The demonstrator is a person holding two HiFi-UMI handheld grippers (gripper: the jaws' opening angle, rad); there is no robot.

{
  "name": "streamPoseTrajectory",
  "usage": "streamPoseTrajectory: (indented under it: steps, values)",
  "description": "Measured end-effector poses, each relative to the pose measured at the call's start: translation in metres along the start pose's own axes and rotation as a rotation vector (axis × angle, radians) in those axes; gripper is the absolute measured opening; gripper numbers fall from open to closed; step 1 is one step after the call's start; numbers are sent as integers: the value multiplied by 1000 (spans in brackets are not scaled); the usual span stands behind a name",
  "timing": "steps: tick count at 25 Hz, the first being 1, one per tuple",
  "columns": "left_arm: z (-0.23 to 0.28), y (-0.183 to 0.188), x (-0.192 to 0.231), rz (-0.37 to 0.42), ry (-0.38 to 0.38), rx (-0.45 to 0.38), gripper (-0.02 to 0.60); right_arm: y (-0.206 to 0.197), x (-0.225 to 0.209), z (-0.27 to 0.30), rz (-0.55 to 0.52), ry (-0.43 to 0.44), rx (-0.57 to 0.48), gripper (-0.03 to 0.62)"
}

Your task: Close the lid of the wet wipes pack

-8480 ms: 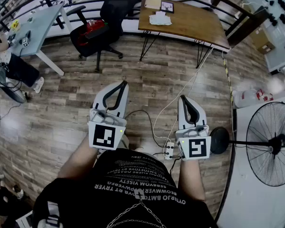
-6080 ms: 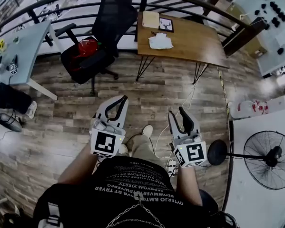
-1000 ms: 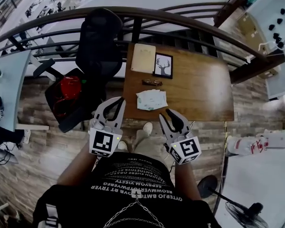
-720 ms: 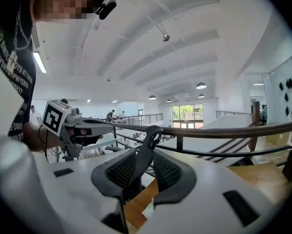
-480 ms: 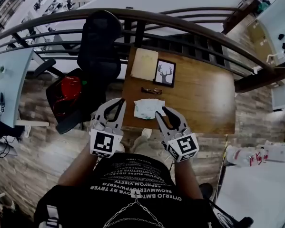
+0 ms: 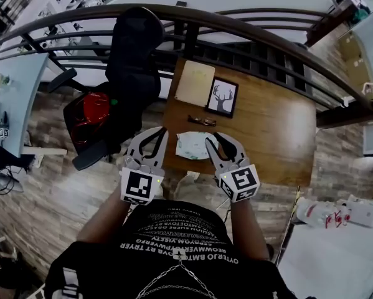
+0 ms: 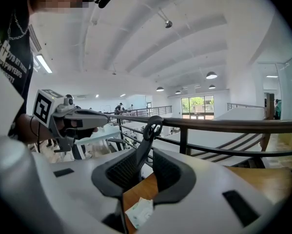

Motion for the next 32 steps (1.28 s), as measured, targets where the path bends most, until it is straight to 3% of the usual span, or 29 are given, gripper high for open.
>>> streamPoseTrajectory:
  steps: [6,12,24,32]
  values:
    - [17,-12,1,-47,14,55,29,-28,-24,38,25,31,81,103]
    - [31,-12,-1,-71,28,46,29,-59,-42,71,24,32,148,30]
    - [50,-19,-4,-40,22,94,29,-127,-81,140,100,-8,329,15]
    - [49,-16,1,-17,14,101,29,-153,-89,167,148,-11,397,15]
Point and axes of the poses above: the fingertips, and each gripper's own axes: z forward along the fingers, x to its left, y out of its top, the point moved 9 cm from there along -z, backward along the fingers, and after that the axes turned 14 degrees about x, right-handed, at the moved point
